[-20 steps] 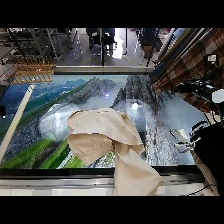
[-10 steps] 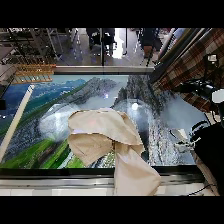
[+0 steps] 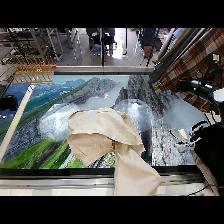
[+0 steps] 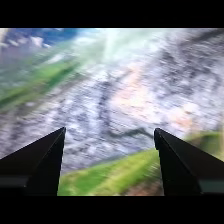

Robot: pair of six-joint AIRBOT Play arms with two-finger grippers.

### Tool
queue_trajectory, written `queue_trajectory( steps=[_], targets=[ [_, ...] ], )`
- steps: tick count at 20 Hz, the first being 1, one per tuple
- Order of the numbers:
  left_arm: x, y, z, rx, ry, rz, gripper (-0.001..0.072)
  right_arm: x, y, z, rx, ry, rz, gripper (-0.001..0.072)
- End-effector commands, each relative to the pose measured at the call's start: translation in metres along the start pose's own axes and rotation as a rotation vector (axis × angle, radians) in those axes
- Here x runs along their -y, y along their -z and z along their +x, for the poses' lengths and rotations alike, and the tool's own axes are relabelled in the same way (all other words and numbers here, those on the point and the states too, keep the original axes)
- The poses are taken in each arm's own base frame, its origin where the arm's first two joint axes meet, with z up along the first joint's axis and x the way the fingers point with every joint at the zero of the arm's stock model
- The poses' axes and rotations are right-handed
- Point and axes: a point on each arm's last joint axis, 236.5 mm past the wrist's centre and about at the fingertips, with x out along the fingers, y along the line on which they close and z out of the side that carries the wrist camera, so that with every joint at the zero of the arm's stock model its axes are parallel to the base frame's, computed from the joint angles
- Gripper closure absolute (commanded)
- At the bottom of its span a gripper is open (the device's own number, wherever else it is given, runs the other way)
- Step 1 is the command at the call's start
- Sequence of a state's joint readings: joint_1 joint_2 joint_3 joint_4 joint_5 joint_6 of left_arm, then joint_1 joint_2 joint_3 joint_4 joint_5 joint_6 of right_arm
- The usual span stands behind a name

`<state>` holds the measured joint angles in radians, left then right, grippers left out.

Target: Fold the clothes and pants, and hang the long-sleeved shirts on hangers.

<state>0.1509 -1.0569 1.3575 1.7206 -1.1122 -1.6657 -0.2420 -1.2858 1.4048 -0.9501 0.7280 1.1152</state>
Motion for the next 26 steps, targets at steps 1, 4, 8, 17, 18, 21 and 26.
queue_trajectory(
  steps=[1,4,8,17,18,21,26],
  targets=[
    [0.076,0.024,-0.007,-0.095,0.323,-0.037,0.0087,-0.044,0.041,-0.010,-0.192,-0.171,0.101,0.0693],
    [0.113,0.090,0.007,-0.281,0.483,0.008,0.0077,-0.052,0.082,-0.024,-0.371,-0.210,0.061,0.0688],
    [0.147,0.210,0.034,-0.541,0.618,-0.046,0.0028,-0.077,0.129,-0.049,-0.577,-0.337,0.061,0.0159],
    [0.204,0.303,0.061,-0.663,0.682,-0.018,0.0008,-0.113,0.301,-0.073,-1.007,-0.479,-0.045,0.0201],
    [0.209,0.309,0.067,-0.672,0.674,-0.012,0.0008,-0.109,0.314,-0.069,-1.013,-0.459,-0.116,0.0171],
    [0.225,0.309,0.082,-0.656,0.675,-0.072,0.0008,-0.092,0.324,-0.053,-0.980,-0.411,-0.371,0.0170],
    [0.257,0.280,0.091,-0.538,0.709,-0.221,0.0508,-0.104,0.338,-0.017,-0.918,-0.437,-0.557,0.0133]
  ],
)
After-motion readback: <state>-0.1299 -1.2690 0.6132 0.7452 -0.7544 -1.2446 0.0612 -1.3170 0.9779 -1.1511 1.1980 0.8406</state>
